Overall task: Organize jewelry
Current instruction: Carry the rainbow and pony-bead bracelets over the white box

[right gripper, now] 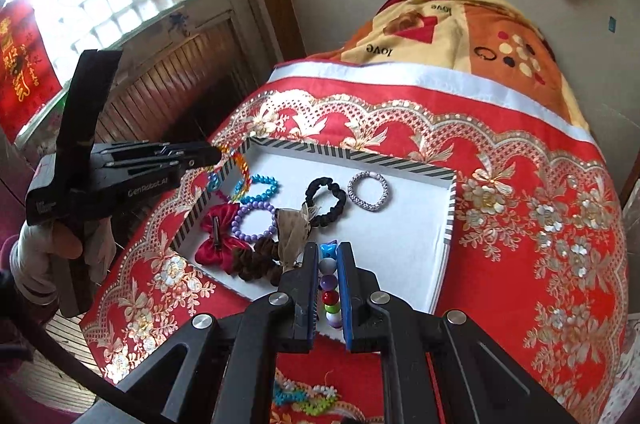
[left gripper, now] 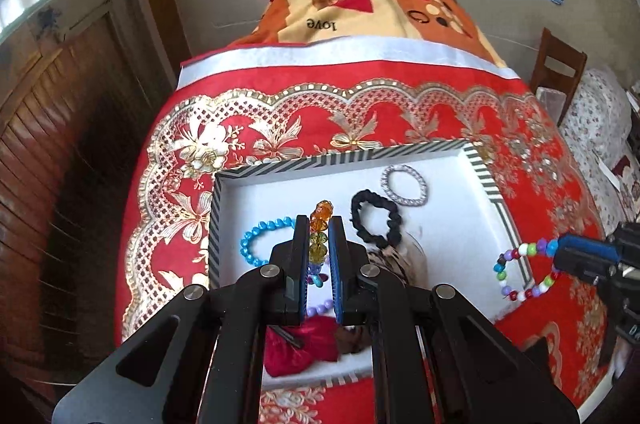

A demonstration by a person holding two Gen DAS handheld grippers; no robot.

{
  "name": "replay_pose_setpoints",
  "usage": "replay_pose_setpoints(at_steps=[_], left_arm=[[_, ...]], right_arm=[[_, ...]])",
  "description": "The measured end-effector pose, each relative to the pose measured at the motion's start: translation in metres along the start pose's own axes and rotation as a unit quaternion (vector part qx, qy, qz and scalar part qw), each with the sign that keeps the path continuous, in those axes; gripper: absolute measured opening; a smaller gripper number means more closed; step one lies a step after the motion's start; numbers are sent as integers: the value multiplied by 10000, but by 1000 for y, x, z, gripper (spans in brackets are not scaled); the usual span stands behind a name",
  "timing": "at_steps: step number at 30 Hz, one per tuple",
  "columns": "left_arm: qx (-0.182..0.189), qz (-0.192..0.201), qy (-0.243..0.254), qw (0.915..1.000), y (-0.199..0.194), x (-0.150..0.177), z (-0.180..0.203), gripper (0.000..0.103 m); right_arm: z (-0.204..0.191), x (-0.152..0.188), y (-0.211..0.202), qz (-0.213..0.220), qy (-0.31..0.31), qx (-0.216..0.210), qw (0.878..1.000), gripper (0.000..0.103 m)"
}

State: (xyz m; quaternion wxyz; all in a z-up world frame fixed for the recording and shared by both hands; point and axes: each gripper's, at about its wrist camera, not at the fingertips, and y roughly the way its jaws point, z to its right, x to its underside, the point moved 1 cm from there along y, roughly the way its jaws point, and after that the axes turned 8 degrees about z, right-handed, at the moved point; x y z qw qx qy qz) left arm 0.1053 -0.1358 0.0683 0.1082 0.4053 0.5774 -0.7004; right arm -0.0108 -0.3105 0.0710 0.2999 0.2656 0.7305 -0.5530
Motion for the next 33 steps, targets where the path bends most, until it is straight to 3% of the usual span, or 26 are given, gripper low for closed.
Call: replay_pose_setpoints(at_steps=[11,19,24,33], left_arm=[[-51,-363,-288,9989,63,-13,-1,8],[-273,-558,-491,9969,100,-14,-13,8],[-479,-737,-647,9940,120,-9,-29,8],[-547,-803,-776,9922,134,-3,-39,9]], right_arm=[[22,-5,64,-460,77,-131,9988,9],[75,-17,111,-660,85,331,9972,9],[103,-23,138,-670,127,572,9960,9],[113,-34,159,-487,99,699,9963,9]])
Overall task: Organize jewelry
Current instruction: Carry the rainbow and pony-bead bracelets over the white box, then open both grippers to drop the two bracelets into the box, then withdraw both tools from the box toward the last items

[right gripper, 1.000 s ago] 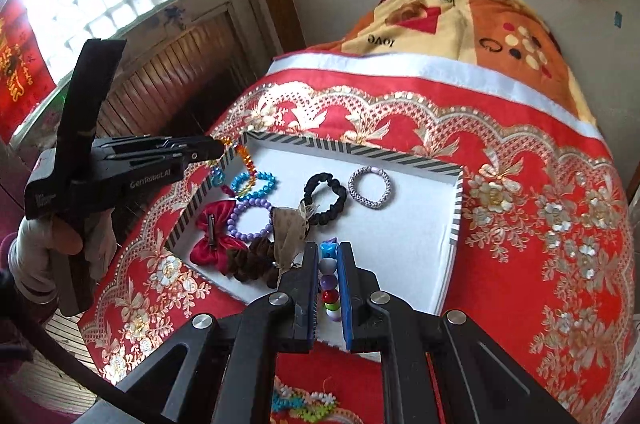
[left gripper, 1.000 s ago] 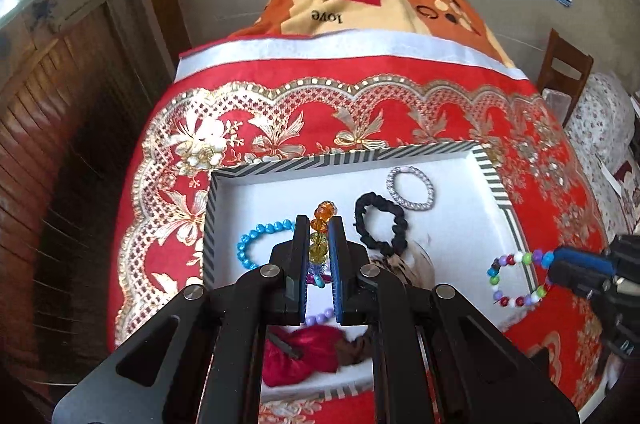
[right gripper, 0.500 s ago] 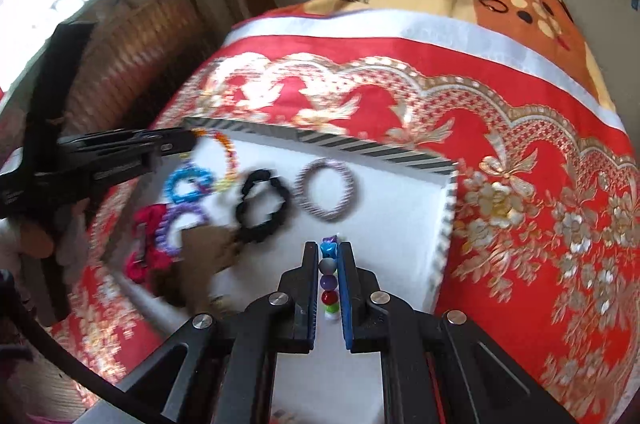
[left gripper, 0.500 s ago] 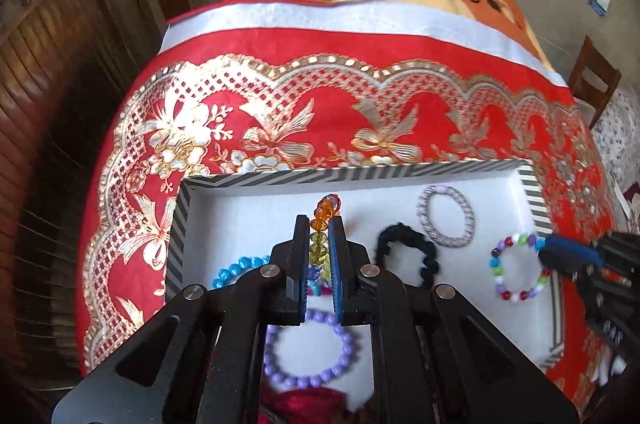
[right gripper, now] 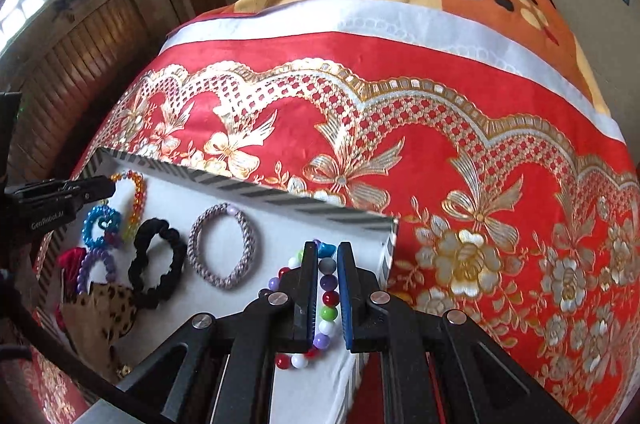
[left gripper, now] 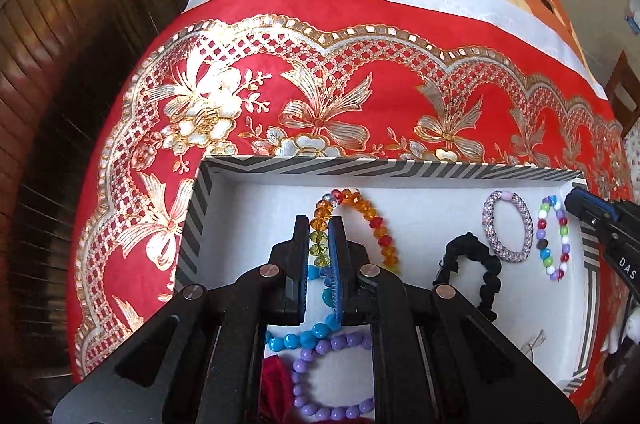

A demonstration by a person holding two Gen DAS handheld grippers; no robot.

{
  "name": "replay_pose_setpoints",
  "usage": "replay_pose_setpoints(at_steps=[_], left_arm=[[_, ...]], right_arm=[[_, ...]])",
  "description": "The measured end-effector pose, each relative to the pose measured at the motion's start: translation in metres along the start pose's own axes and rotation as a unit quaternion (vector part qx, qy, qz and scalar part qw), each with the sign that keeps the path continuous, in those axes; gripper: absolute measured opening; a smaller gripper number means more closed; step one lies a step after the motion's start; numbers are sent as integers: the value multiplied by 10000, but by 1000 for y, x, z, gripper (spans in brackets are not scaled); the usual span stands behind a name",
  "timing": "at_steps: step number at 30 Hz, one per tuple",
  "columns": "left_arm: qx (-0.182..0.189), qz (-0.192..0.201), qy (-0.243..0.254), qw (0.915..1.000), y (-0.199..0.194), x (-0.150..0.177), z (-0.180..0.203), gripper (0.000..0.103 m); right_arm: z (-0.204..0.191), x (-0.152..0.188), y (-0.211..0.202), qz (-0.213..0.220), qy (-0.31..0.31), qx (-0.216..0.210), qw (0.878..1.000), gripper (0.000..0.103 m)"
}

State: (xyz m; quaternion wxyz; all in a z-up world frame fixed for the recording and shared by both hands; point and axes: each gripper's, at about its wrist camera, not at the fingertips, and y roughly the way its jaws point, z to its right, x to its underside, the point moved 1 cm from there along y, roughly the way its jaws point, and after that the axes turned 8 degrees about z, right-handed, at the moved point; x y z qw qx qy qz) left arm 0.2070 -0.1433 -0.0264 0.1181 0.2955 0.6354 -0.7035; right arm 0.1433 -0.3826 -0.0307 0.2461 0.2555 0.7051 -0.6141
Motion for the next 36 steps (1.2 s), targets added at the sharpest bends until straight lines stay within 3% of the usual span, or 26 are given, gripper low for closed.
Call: replay_pose_setpoints(at_steps=[2,5,10,13,21,36], left_arm=[[51,-29,-18,10000,2,1,0,14],[126,-26,-100,9999,2,2,-1,36],[106,51,-91,9999,-8,5,2,36],[62,126,-58,9999,-21,9,3,37],[-59,414,39,9991,-62,25,6,37],[120,822,299,9961,-146,82,15,37]], right_arm=[[0,-1,1,14,24,-22,10000,9],[-1,0,0,-17,57,-106,9999,14],[-7,6,-15,60,161,-267,9995,19],[-12,9,-27,114,156,-317,9993,30],[-29,23,-63,208,148,-375,9990,31],[-74,74,-141,437,212,-267,9985,36]])
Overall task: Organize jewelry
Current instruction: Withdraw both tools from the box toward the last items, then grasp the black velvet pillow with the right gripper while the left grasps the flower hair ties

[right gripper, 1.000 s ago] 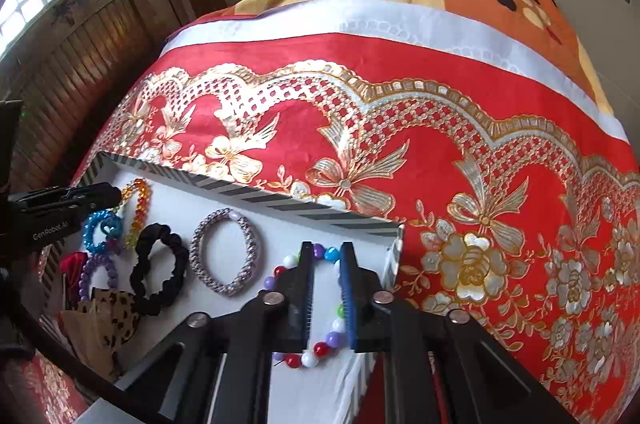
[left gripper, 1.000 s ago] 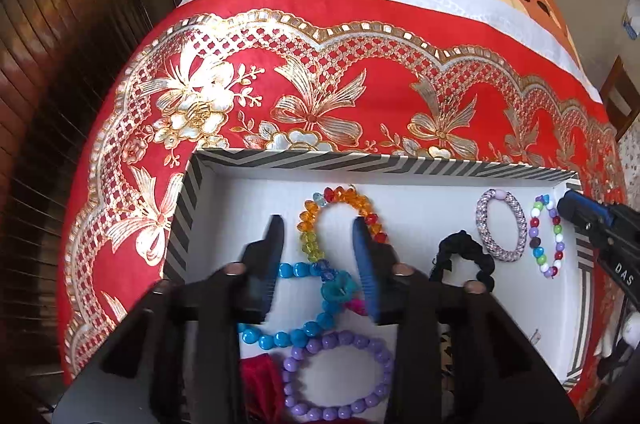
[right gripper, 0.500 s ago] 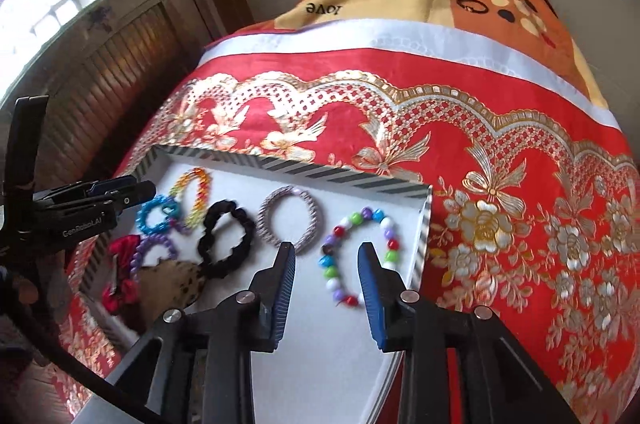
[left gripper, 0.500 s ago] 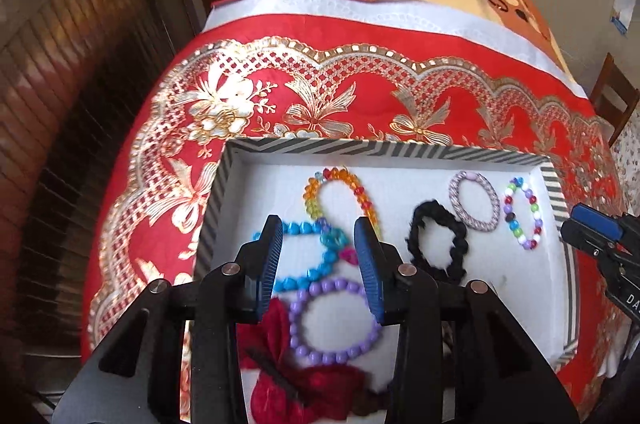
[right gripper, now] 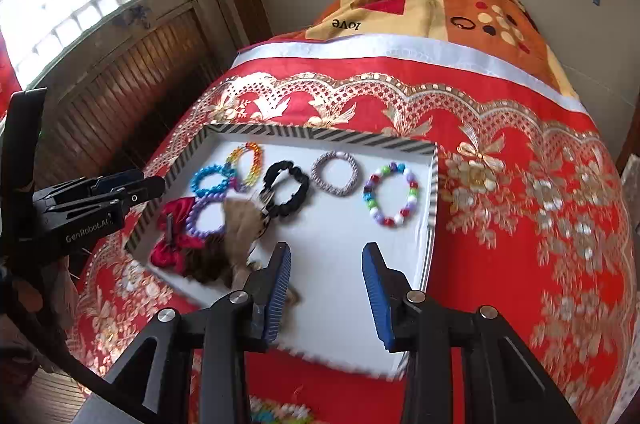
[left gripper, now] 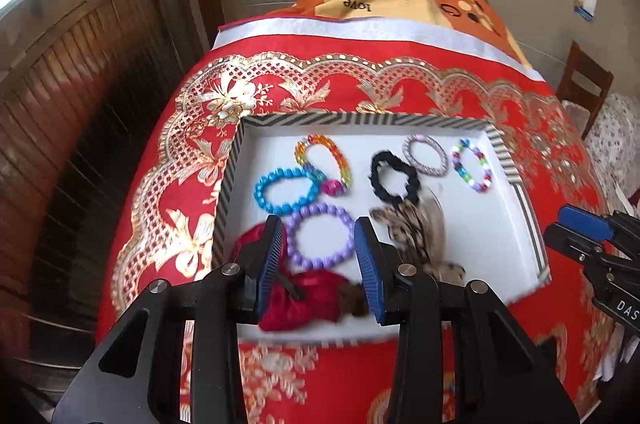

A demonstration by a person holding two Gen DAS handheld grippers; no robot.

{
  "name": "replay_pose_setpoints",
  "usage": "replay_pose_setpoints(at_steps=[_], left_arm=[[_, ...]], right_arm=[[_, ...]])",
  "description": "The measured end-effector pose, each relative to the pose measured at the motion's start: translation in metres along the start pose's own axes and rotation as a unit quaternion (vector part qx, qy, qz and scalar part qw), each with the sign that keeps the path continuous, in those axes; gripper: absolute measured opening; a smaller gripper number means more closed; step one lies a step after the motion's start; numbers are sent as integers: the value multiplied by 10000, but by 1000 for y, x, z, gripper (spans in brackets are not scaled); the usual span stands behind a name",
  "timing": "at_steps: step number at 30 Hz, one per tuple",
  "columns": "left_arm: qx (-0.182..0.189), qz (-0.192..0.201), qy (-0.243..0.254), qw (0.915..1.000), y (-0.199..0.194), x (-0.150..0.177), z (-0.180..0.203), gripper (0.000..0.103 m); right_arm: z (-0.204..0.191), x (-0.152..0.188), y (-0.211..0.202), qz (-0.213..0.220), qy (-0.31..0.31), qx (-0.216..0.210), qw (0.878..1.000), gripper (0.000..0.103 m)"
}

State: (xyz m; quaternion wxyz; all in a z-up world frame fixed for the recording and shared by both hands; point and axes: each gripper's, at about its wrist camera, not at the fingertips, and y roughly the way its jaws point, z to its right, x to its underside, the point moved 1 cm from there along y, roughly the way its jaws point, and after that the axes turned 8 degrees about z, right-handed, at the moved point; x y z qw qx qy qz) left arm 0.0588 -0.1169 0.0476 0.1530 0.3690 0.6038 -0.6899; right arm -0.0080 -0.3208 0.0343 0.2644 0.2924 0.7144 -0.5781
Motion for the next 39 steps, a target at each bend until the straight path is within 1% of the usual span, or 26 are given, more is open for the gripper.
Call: replay_pose_setpoints(at_steps=[8,12,17,20,21,22,24,26,30,34,36,37,38,39], left_arm=[[176,106,187,9996,-36,30,10,37],[247,130,309,9991,-48,44,14,37],[375,113,433,9983,-59,59,20,37],[540,22,460,9975,-61,67,21,38],[633,-21,455,9970,-62,71,21,42],[694,-50,455,9965,-62,73,21,44],[877,-132,472,9949,-61,80,22,46],[981,-233,515,9936,-58,84,25,47],[1425,-558,534,9868,-50,97,34,48],[1698,-742,709,9801,-43,106,53,52],[1846,-842,824,9757,-39,109,65,53],[1912,-885,873,9736,-36,110,69,54],[1989,-936,942,9710,-33,112,77,58],[2041,-966,1001,9690,-30,113,83,59]], right_arm=[[-15,31,-38,112,106,138,9998,39],[-17,48,-55,135,182,253,9994,41],[-18,69,-72,114,282,390,9988,42],[-17,83,-78,37,332,482,9983,42],[-17,87,-79,9,346,503,9981,43],[-16,93,-81,-37,366,527,9979,43],[-14,104,-82,-124,403,566,9975,43],[-11,115,-81,-230,459,604,9969,43],[-5,135,-76,-424,592,629,9954,45],[-4,152,-69,-626,569,700,9940,48],[-3,158,-68,-674,529,779,9933,58],[-2,160,-67,-694,536,780,9931,60],[-1,163,-66,-727,559,771,9928,60],[0,165,-64,-758,568,772,9925,60]])
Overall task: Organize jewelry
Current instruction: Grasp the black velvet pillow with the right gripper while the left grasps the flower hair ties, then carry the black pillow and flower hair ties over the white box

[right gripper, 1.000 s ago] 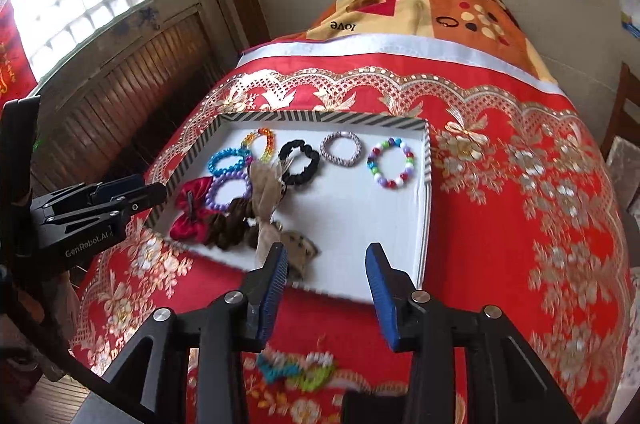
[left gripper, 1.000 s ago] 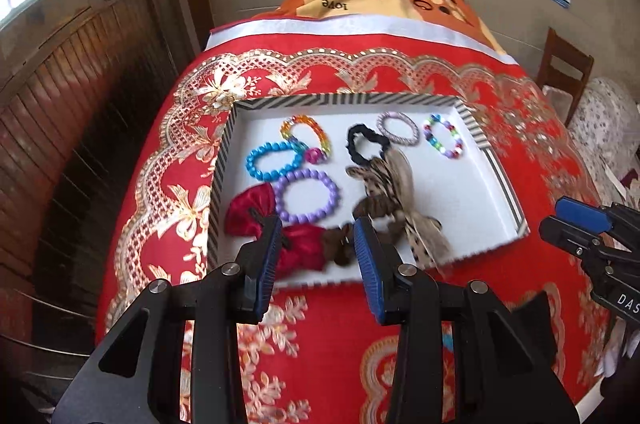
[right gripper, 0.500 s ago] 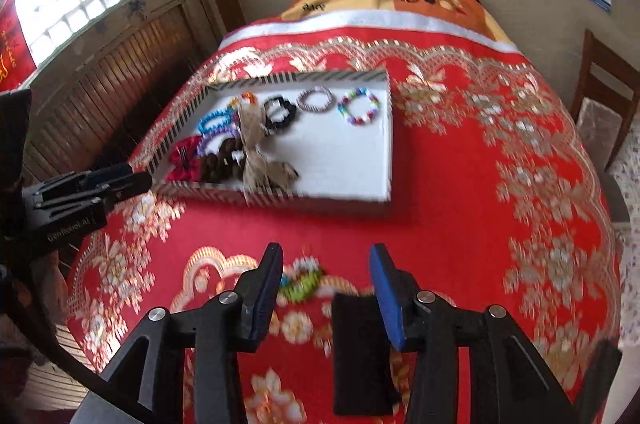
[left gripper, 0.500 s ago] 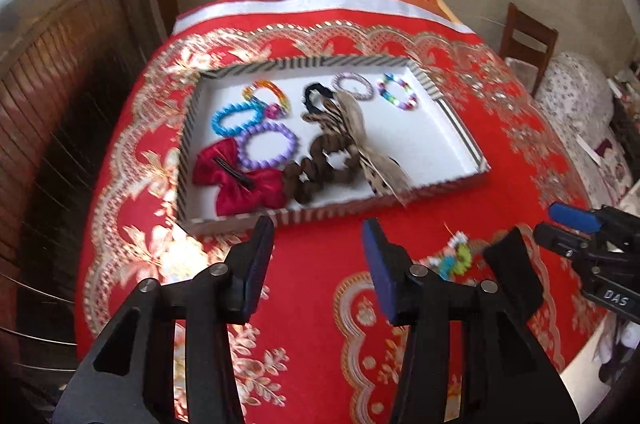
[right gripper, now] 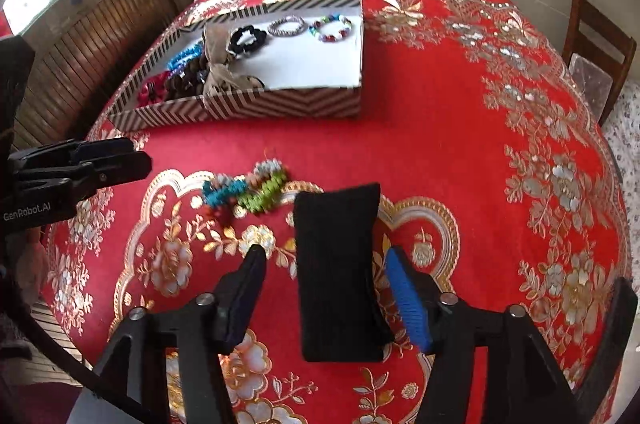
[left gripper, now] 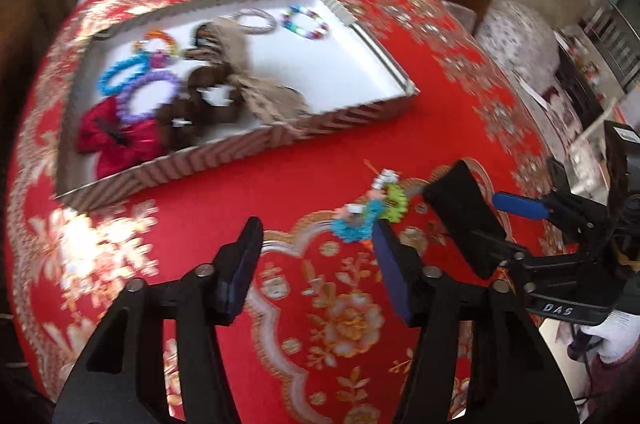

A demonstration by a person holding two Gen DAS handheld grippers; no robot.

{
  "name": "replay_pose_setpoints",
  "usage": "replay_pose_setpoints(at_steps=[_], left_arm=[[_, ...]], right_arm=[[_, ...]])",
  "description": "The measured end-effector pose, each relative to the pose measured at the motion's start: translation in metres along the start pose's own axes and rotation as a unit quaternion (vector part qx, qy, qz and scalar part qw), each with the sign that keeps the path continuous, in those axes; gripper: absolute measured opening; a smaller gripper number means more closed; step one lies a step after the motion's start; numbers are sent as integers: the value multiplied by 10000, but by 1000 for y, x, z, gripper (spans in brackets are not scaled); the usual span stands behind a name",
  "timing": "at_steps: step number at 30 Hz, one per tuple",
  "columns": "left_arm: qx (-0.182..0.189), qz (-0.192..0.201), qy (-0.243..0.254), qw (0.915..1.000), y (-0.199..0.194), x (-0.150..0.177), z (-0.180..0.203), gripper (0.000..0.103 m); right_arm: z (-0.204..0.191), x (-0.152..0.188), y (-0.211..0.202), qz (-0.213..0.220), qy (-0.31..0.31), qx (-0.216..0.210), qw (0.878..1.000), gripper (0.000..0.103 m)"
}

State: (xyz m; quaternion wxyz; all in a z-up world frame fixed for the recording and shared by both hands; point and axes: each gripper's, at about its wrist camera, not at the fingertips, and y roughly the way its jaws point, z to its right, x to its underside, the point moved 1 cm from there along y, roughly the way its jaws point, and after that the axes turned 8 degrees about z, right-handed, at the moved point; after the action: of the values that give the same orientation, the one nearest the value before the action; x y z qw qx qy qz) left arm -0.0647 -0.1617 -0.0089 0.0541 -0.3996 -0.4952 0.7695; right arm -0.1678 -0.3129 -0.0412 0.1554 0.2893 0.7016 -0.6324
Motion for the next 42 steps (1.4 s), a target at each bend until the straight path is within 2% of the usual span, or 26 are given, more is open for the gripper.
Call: replay_pose_setpoints(at_steps=[5,9,10,12,13,15,17,21,31,42], left_arm=[[42,-179,359,9992,25,-5,18,59],[-86,-338,832,9959,47,-6,33,59],[-106,-376,912,9951,50,-4,35,59],[-147,-448,1044,9934,59,-2,38,58],[-169,-397,1073,9933,61,-1,39,58],[-136,-292,1068,9938,62,-1,39,35],[-101,-294,1017,9943,64,-5,36,19],[32,-315,731,9968,56,-9,27,12],[153,213,565,9981,-1,-32,25,12],[-230,832,559,9947,-44,-78,21,12]], right_arm=[[3,7,10,-39,32,64,10000,60],[6,11,18,-8,73,99,9999,59],[7,13,20,-10,70,110,9999,56],[8,13,19,70,8,87,9999,41],[9,13,19,85,-11,79,9999,38],[11,13,18,97,-26,27,9999,34],[14,13,18,95,-26,-31,9999,32],[17,9,13,156,24,-142,9998,27],[10,-21,-26,636,-103,-269,9976,27],[2,-66,-51,996,-298,-342,9940,27]])
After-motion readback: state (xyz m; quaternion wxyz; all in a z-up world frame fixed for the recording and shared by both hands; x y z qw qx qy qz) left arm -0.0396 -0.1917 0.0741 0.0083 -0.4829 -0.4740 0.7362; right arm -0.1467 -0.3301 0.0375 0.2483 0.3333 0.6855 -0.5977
